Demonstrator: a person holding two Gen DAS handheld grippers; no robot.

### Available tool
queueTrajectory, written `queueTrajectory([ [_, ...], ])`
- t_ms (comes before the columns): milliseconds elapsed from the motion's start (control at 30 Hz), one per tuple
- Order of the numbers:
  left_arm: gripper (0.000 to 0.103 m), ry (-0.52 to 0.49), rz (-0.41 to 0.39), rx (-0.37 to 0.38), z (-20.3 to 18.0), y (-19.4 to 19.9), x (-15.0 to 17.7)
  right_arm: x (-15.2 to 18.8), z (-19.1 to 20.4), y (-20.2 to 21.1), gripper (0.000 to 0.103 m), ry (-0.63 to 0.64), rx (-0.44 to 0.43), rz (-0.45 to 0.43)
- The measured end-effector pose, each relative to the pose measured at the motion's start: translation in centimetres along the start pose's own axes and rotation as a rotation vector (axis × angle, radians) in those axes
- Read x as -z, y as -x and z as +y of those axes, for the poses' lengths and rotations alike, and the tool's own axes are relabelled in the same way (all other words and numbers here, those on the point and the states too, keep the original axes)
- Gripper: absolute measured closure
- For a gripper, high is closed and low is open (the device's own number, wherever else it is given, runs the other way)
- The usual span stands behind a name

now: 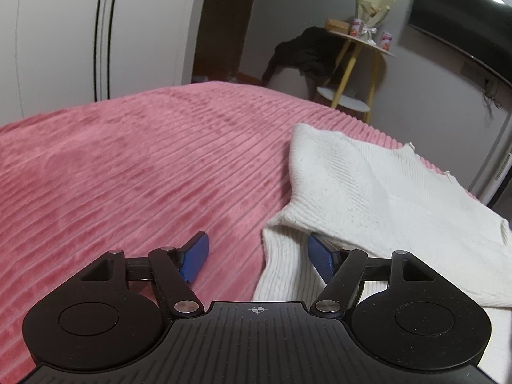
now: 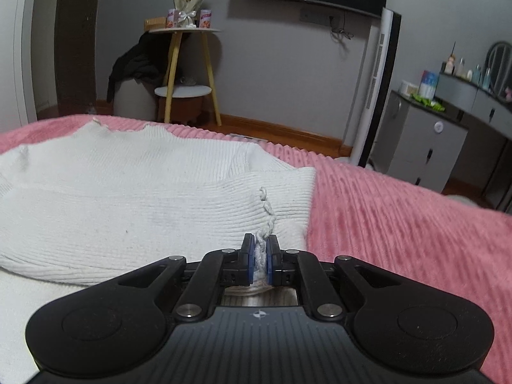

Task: Fold small clothes

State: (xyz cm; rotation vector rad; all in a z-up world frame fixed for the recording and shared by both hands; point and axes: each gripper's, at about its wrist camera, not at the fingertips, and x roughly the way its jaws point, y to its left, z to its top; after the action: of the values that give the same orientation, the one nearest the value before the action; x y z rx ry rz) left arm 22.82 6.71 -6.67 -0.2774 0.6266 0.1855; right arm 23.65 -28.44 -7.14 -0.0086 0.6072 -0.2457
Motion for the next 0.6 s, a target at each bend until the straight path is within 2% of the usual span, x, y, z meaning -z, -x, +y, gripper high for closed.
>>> queueTrajectory([
  [167,0.029,0.032,-0.013,0.010,0.3,-0.1,-0.2,-0.4,-0.8,-0.3,0.096,-0.041,-0.042,0.001],
  [300,0.029,0.028,-0.016,0.002,0.2,-0.2,0.0,-0.6,0.2,0.1,0.098,0.055,0.043,-0.066],
  [367,0.029,0.011,-0.019,-0.009,0.0,-0.2,0.0,-0.3,0.6,-0.3,0.100,0.097,0.108,-0.079],
  [433,0.029,0.008,-0.017,-0.013,-0.1,-0.2,0.0,0.1,0.5,-1.2,0.103,0.115,0.157,-0.052],
  [500,0.029,0.028,-0.024,-0.008,0.0,0.2,-0.2,0.1,-0.3,-2.1,0.103,0.075,0.139,0.017],
  [600,0.029,0.071,-0.036,0.009,0.1,0.8,-0.7,-0.3,-1.4,0.0,0.102,-0.015,0.066,-0.031],
])
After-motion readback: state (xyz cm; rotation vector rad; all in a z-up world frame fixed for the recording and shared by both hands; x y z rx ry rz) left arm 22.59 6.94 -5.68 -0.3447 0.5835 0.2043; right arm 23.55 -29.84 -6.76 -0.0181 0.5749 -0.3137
